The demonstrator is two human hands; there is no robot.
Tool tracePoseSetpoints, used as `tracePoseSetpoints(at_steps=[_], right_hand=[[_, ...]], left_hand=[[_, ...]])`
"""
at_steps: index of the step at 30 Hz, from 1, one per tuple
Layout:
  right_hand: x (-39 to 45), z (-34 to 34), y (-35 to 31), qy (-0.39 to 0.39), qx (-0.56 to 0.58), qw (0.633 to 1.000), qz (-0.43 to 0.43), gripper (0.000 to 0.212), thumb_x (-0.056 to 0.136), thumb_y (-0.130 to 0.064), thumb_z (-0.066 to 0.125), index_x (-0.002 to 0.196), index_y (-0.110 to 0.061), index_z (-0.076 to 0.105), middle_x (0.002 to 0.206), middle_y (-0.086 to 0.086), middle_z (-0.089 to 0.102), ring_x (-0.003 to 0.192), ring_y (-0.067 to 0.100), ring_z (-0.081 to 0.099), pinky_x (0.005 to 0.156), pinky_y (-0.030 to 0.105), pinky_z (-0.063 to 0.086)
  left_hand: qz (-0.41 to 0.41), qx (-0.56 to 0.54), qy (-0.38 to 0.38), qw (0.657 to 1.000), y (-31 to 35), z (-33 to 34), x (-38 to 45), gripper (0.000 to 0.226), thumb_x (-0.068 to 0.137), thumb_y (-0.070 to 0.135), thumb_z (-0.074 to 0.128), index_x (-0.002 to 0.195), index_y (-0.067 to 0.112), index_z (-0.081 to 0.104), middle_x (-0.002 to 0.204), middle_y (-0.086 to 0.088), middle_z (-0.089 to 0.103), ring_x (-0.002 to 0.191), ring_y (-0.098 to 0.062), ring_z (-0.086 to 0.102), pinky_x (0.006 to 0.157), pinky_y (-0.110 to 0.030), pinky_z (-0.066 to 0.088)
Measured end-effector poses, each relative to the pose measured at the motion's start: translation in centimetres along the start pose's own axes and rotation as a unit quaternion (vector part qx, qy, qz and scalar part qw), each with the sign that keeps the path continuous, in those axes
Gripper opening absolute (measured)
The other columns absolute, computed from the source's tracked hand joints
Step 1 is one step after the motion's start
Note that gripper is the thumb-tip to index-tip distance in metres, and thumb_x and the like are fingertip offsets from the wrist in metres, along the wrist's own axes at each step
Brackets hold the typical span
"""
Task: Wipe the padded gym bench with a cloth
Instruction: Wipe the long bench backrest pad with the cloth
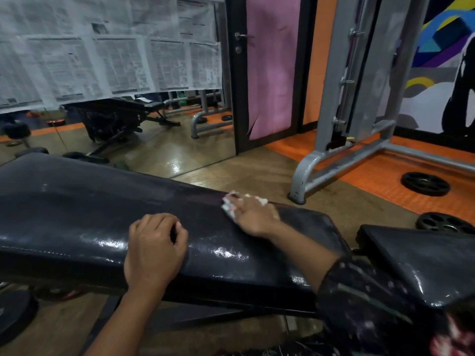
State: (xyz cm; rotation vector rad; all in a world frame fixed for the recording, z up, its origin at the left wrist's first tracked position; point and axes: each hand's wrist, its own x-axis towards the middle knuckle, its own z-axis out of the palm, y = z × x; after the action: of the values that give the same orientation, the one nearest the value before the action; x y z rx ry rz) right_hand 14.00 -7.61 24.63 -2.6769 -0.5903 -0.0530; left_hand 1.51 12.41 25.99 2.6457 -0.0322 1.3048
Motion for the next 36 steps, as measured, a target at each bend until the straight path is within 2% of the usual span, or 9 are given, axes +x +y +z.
tracePoseSetpoints(at_steps=[5,9,12,20,23,26,29,33,36], right_hand=[[-10.4,1.8,-3.1,0.007,0.038,0.979,-0.198,0.048,0.099,-0.053,0.019,0.146,-0.050,0.019,0.160,-0.016,0.014,0.148,0.014,0.007,0.116,0.044,0.003],[-5.8,0.7,3.3,0.048,-0.005,0.997,-0.060,0.077,0.083,-0.074,-0.003,0.145,-0.044,0.031,0.158,-0.014,0.024,0.145,0.014,0.022,0.117,0.038,0.016],[-0.2,0.3,3.1,0.004,-0.001,0.999,0.049,0.054,0.096,-0.058,0.014,0.146,-0.043,0.028,0.159,-0.015,0.020,0.146,0.019,0.021,0.118,0.046,0.014],[-10.7,1.7,-1.7,0.003,0.013,0.984,-0.179,0.057,0.091,-0.064,0.008,0.146,-0.051,0.016,0.160,-0.018,0.012,0.148,0.010,0.007,0.116,0.042,0.008],[-6.9,0.8,2.7,0.028,-0.009,0.996,-0.089,0.077,0.082,-0.077,-0.007,0.146,-0.048,0.025,0.159,-0.016,0.020,0.147,0.010,0.016,0.118,0.041,0.015],[-1.3,0.2,5.1,-0.012,0.001,0.999,0.049,0.057,0.094,-0.063,0.013,0.147,-0.045,0.026,0.159,-0.017,0.018,0.147,0.016,0.018,0.118,0.046,0.013],[0.9,-0.2,3.3,-0.043,-0.004,0.995,0.085,0.050,0.098,-0.053,0.014,0.147,-0.047,0.019,0.160,-0.018,0.013,0.148,0.021,0.015,0.117,0.051,0.010],[-3.1,0.6,-0.3,-0.034,-0.011,0.999,-0.031,0.046,0.101,-0.048,0.016,0.148,-0.048,0.017,0.161,-0.015,0.009,0.149,0.018,0.005,0.117,0.050,0.007],[-6.2,1.0,2.0,-0.008,-0.005,0.992,-0.128,0.056,0.091,-0.067,0.001,0.144,-0.056,0.013,0.160,-0.016,0.013,0.149,0.012,0.009,0.118,0.045,0.012]], left_hand=[[0.006,-0.001,0.001,1.000,-0.1,-0.1,-0.1,0.019,0.082,0.017,0.051,0.076,0.008,0.068,0.081,-0.004,0.068,0.074,-0.025,0.059,0.077,-0.038,0.038],[0.002,0.007,-0.001,1.000,0.1,0.0,-0.2,0.021,0.083,0.018,0.050,0.076,0.008,0.067,0.081,-0.005,0.068,0.074,-0.025,0.058,0.078,-0.037,0.037],[0.002,0.007,-0.006,1.000,0.1,-0.1,0.0,0.023,0.083,0.019,0.048,0.075,0.008,0.067,0.080,-0.005,0.068,0.073,-0.026,0.057,0.076,-0.037,0.038],[0.003,-0.001,-0.025,1.000,-0.1,-0.3,0.0,0.018,0.081,0.020,0.053,0.074,0.011,0.067,0.080,-0.001,0.068,0.073,-0.023,0.057,0.063,-0.036,0.046],[0.020,0.000,-0.058,0.998,-0.1,-0.3,0.0,0.021,0.081,0.024,0.054,0.080,0.014,0.073,0.087,0.003,0.072,0.079,-0.020,0.062,0.065,-0.034,0.050],[0.055,0.030,-0.128,0.990,-0.1,-0.4,-0.6,0.035,0.084,0.034,0.049,0.097,0.016,0.076,0.104,0.000,0.073,0.100,-0.019,0.066,0.085,-0.034,0.050],[0.071,0.065,-0.180,0.979,-0.2,-0.3,-1.5,0.045,0.087,0.041,0.043,0.112,0.017,0.071,0.122,-0.001,0.066,0.118,-0.017,0.059,0.102,-0.037,0.042],[0.059,0.062,-0.190,0.978,-0.2,-0.4,-1.6,0.047,0.087,0.042,0.041,0.115,0.018,0.069,0.124,-0.001,0.065,0.120,-0.017,0.058,0.104,-0.037,0.042],[0.057,0.059,-0.183,0.980,-0.2,-0.4,-1.5,0.046,0.086,0.042,0.042,0.114,0.018,0.070,0.123,0.000,0.065,0.120,-0.017,0.058,0.103,-0.037,0.043]])
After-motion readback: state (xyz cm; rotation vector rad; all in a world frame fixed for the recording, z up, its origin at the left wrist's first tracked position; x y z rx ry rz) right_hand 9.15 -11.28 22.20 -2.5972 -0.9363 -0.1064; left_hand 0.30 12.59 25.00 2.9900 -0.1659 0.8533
